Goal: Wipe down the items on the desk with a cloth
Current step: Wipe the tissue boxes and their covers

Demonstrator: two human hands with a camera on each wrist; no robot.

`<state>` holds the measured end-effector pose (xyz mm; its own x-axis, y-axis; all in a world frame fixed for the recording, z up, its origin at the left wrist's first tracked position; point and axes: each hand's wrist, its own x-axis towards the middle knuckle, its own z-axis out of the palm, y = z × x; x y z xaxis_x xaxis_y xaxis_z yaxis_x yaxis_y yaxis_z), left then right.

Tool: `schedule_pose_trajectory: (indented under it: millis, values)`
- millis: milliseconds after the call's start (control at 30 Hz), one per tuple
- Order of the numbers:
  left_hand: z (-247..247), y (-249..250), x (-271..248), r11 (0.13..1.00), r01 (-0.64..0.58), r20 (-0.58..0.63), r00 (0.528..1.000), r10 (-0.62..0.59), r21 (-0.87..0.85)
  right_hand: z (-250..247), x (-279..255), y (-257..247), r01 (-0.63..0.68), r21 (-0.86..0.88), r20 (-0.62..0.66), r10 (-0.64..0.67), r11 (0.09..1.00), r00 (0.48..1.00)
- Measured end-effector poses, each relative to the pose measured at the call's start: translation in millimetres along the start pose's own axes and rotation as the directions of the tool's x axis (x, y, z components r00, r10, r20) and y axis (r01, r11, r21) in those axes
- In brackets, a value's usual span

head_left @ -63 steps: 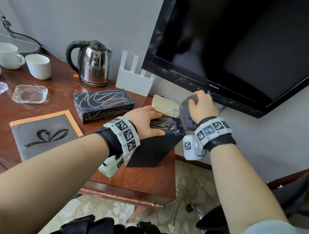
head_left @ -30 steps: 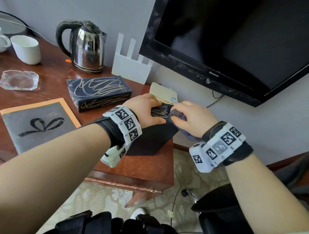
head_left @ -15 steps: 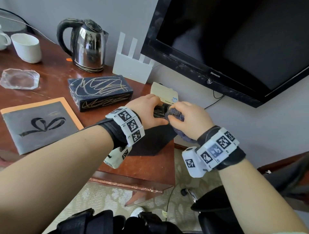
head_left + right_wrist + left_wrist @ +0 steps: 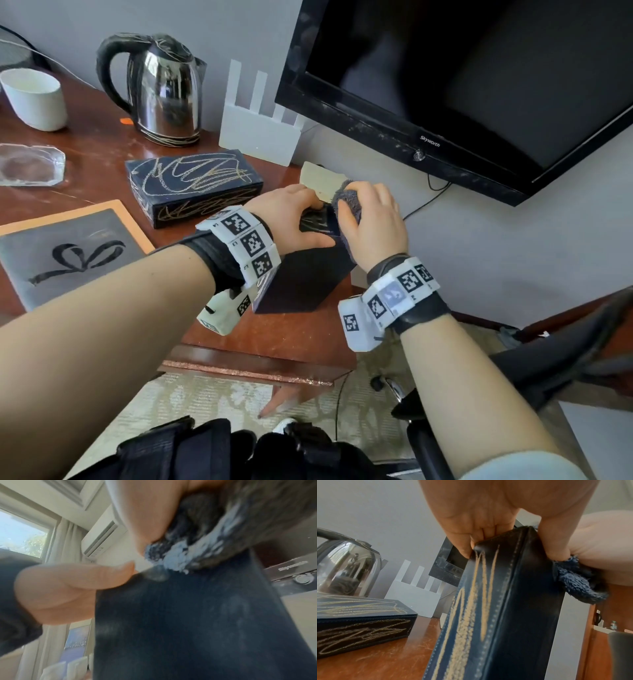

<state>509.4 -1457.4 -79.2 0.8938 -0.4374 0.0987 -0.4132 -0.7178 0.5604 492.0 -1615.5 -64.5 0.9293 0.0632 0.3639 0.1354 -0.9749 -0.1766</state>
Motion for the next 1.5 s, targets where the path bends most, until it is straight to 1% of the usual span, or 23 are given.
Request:
schedule_pose_trajectory:
  millis: [133, 167, 267, 333, 400, 500, 533, 600, 700, 767, 833, 900, 933, 1000, 1067, 1100, 1200, 1233, 1267, 1333, 1367, 1433, 1500]
  values:
    - [-6, -17, -6, 0.998, -0.046, 0.122, 0.991, 0.051, -0.049, -3, -7, 9, 0.03, 0.093, 0.042, -0.034, 0.995, 0.999]
    - [-7, -21, -9, 0.997, -0.049, 0.131, 0.99, 0.056, -0.062, -4, -10, 11, 0.028, 0.123, 0.051, -0.034, 0.992, 0.998]
    - [-7, -30, -14, 0.997, -0.045, 0.102, 0.993, 0.051, -0.056, 0, -17, 18, 0.051, 0.164, 0.04, -0.059, 0.985, 0.997]
    - [-4, -32, -13, 0.997, -0.038, 0.081, 0.996, 0.043, -0.06, 5, -20, 16, 0.05, 0.2, -0.028, -0.045, 0.978, 0.999]
    - [0, -33, -13, 0.995, -0.036, 0.053, 0.998, 0.041, -0.095, 13, -21, 4, 0.07, 0.255, -0.151, -0.031, 0.964, 0.988]
    - [5, -32, -16, 0.966, -0.042, 0.008, 0.999, 0.045, -0.255, 32, -24, -30, 0.21, 0.296, -0.33, -0.106, 0.932, 0.938]
    - [7, -32, -17, 0.951, -0.052, -0.027, 0.999, 0.046, -0.306, 39, -25, -41, 0.259, 0.3, -0.373, -0.138, 0.918, 0.918]
    - [10, -35, -18, 0.938, -0.039, -0.067, 0.998, 0.017, -0.344, 48, -26, -52, 0.322, 0.312, -0.429, -0.17, 0.894, 0.887]
    - [8, -35, -17, 0.956, -0.039, -0.067, 0.998, 0.021, -0.292, 49, -24, -36, 0.337, 0.284, -0.466, -0.177, 0.898, 0.867]
    - [2, -31, -17, 0.984, -0.054, -0.044, 0.998, 0.047, -0.17, 46, -23, -13, 0.253, 0.28, -0.474, -0.096, 0.926, 0.875]
    - [1, -27, -16, 0.996, -0.074, -0.02, 0.997, 0.073, -0.045, 39, -19, 8, 0.11, 0.333, -0.441, 0.051, 0.936, 0.896]
    - [4, -23, -17, 0.997, -0.071, -0.014, 0.997, 0.071, -0.009, 33, -12, 22, -0.019, 0.381, -0.375, 0.173, 0.925, 0.911]
    - [7, -19, -19, 0.998, -0.068, -0.016, 0.998, 0.067, -0.011, 30, -8, 25, -0.062, 0.382, -0.34, 0.202, 0.922, 0.918]
    - [14, -15, -22, 0.998, -0.046, -0.01, 0.999, 0.046, -0.035, 24, -5, 25, -0.107, 0.356, -0.283, 0.216, 0.928, 0.934]
    - [19, -13, -23, 0.997, -0.021, -0.025, 1.0, 0.019, -0.078, 20, -9, 18, -0.097, 0.342, -0.251, 0.19, 0.935, 0.949]
    - [20, -12, -24, 0.996, -0.016, -0.036, 0.999, 0.012, -0.088, 19, -13, 12, -0.058, 0.337, -0.241, 0.146, 0.94, 0.96]
    - [27, -8, -23, 0.995, 0.019, -0.044, 0.999, -0.024, -0.097, 13, -25, -11, 0.13, 0.308, -0.189, -0.073, 0.942, 0.979]
    - [32, -6, -22, 0.993, 0.043, -0.043, 0.998, -0.048, -0.111, 11, -27, -15, 0.177, 0.293, -0.169, -0.131, 0.939, 0.977]
    - [36, -5, -22, 0.987, 0.074, -0.044, 0.996, -0.081, -0.144, 8, -27, -18, 0.195, 0.284, -0.143, -0.16, 0.939, 0.977]
    - [44, -2, -22, 0.963, 0.138, -0.046, 0.987, -0.152, -0.232, 2, -26, -17, 0.178, 0.295, -0.078, -0.162, 0.939, 0.984]
    - [46, 0, -22, 0.96, 0.161, -0.047, 0.983, -0.176, -0.231, -1, -24, -14, 0.164, 0.312, -0.045, -0.157, 0.936, 0.987]
    - [47, 1, -21, 0.97, 0.195, -0.037, 0.979, -0.202, -0.146, -5, -19, -9, 0.145, 0.303, 0.022, -0.159, 0.942, 0.987]
    - [46, 0, -20, 0.974, 0.206, -0.035, 0.977, -0.21, -0.096, -5, -7, -3, 0.107, 0.23, 0.094, -0.131, 0.967, 0.987]
